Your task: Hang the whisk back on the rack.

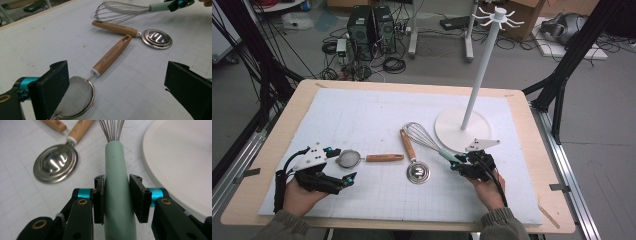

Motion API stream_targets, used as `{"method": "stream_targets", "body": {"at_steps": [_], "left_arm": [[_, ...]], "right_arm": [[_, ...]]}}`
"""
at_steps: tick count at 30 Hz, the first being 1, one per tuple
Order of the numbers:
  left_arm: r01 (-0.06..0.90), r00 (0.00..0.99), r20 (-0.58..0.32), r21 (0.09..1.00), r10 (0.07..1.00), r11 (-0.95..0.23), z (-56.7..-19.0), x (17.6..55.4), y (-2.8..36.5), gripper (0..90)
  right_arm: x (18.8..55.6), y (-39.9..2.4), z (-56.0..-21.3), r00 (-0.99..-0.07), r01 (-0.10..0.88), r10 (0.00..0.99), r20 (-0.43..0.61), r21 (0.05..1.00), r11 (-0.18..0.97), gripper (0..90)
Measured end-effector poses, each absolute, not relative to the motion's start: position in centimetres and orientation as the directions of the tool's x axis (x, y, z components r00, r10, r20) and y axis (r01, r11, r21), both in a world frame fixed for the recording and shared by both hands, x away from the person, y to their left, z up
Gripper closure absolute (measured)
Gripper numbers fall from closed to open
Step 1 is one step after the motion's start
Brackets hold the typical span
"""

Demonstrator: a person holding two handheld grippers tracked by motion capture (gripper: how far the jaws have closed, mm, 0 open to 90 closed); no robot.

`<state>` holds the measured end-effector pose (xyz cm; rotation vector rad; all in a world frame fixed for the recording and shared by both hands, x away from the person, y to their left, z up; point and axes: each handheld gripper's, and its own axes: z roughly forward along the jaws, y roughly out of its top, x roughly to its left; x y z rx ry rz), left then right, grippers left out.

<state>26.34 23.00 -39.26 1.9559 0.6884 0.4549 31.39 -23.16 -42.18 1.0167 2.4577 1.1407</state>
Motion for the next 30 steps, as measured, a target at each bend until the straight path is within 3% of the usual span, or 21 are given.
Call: {"method": "stream_targets", "body": {"at_steps": [11,20,30], "left_arm": [[0.211,0.849,0.034,0.893,0.527,-0.397,-38.8,27.6,18.5,8.6],[0.198,0.871,0.023,0.898,0.49,-0.394,-38.6,28.3,16.5,9.7],[0.164,0.902,0.027,0.903,0.431,-0.398,-38.4,28.7,13.7,13.6]], "right_arm": [[28.8,-24.1,-40.6,-0.755,0.446,0.656,0.007,0.738,0.506,66.8],[28.5,-26.2,-41.4,-0.744,0.487,0.663,0.081,0.745,0.456,66.8],[27.1,-25.3,-39.6,-0.771,0.434,0.637,-0.002,0.73,0.528,66.8]]}}
